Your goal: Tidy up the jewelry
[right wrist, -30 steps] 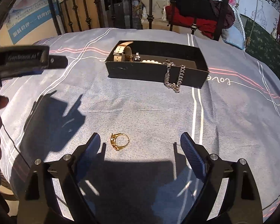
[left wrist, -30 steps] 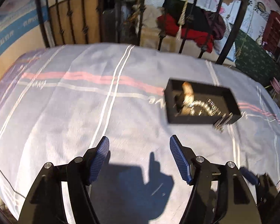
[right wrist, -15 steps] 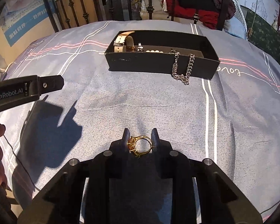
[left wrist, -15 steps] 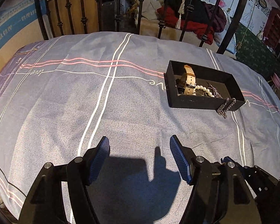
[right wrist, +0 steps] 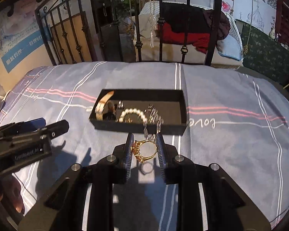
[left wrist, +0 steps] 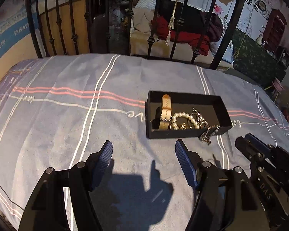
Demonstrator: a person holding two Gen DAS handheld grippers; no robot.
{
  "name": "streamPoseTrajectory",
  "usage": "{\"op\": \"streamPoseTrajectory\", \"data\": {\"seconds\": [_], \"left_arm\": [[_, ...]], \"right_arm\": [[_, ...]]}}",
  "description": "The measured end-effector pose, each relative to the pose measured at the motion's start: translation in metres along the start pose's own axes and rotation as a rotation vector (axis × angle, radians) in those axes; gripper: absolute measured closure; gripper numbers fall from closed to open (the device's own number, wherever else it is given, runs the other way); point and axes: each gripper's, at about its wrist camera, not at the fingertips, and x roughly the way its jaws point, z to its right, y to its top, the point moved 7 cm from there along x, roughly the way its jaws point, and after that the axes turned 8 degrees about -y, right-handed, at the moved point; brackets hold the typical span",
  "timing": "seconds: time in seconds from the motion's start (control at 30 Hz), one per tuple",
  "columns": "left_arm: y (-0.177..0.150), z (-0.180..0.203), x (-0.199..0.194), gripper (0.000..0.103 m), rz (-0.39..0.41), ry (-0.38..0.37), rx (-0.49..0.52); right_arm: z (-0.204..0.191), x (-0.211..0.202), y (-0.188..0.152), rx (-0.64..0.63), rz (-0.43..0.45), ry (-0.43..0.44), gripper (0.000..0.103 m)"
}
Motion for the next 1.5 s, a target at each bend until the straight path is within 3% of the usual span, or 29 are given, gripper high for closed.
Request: {"op": "streamPoseTrajectory", "data": {"seconds": [0.23, 0.3, 0.33, 0.37, 0.67, 0.83, 0.93, 1.0, 1.5], "left_arm": [[0.044, 0.014, 0.008, 0.034, 0.024, 0.043, 0.056], [0.047, 0.013, 0.012, 0.034, 0.016, 0.050, 0.064], [0.048, 0.012, 0.012, 0.034, 0.014, 0.052, 0.067], [0.049, 0.012, 0.012, 0.034, 0.015, 0.052, 0.067], [0.056, 0.019, -0.018, 0.029, 0.080, 0.050, 0.085], [0.061, 0.023, -0.027, 0.025, 0.098, 0.062, 0.104], [0.060, 0.020, -0.029, 0.017, 0.099, 0.080, 0.106], [0.059, 0.018, -0.031, 0.006, 0.099, 0.082, 0.095], [0.052, 0.009, -0.026, 0.006, 0.050, 0.106, 0.078]], "right_arm": [[0.015, 0.042, 0.055, 0.030, -0.032, -0.041, 0.077], [0.018, 0.053, 0.058, 0.045, -0.057, -0.055, 0.049], [0.019, 0.053, 0.059, 0.045, -0.051, -0.066, 0.025], [0.020, 0.049, 0.059, 0.038, -0.032, -0.086, 0.022], [0.031, -0.003, 0.038, 0.103, 0.037, -0.100, 0.017], [0.028, -0.008, 0.039, 0.102, 0.045, -0.095, 0.017], [0.028, -0.011, 0.039, 0.102, 0.047, -0.097, 0.016], [0.029, -0.012, 0.039, 0.097, 0.050, -0.104, 0.011], [0.035, -0.012, 0.034, 0.096, 0.038, -0.129, 0.006]]}}
